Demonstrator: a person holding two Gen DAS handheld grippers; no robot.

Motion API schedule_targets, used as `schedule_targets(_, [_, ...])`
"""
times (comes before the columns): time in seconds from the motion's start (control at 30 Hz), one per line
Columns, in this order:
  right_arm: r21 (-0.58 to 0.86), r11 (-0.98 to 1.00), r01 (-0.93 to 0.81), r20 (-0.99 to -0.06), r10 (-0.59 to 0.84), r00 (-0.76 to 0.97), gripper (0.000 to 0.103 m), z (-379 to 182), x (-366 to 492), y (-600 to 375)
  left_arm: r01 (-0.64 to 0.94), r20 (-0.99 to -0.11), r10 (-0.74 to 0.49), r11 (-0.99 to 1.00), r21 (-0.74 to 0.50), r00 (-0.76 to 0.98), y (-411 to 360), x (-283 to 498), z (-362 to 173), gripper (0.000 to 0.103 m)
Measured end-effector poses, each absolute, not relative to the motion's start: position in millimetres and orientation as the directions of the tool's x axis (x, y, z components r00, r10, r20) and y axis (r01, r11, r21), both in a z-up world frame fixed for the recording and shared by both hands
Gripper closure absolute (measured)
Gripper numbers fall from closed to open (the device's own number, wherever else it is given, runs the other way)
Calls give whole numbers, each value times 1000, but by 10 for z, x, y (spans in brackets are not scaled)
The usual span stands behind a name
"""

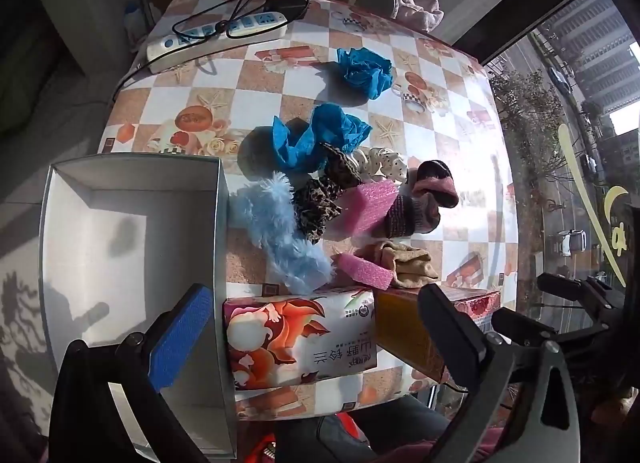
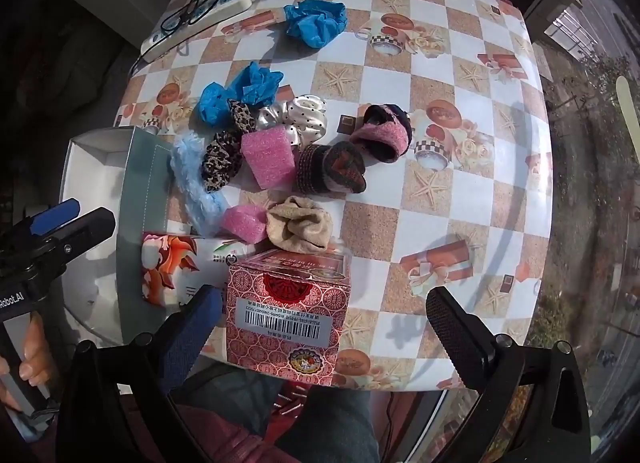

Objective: Organize soft objects
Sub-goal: 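Reach both grippers toward the pile of soft items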

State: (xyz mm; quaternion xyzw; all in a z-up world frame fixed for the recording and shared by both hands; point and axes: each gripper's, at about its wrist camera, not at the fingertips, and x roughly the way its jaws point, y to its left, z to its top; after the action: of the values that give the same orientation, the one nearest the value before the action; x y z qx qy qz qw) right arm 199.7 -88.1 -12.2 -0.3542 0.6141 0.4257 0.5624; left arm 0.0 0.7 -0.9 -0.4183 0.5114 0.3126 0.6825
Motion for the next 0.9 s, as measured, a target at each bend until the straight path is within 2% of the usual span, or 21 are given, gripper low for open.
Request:
schedule_targets(0.67, [107,377,-920,-993,-13,-121,0,-244,2046,-800,-859,-953,-6,432,-276,303,75,-16,-185,0])
schedule_targets(0.73, [108,381,-918,-992,-18,-124,0,-268,2056,-803,-851,-946,-36,427,-306,322,96,-6,-210,0])
schedule_targets(0.9, [118,404,-907,-990,-25,-140,0,-324,2119,-827,-858,-958,-64,432,-279,279,111,26,-259,0])
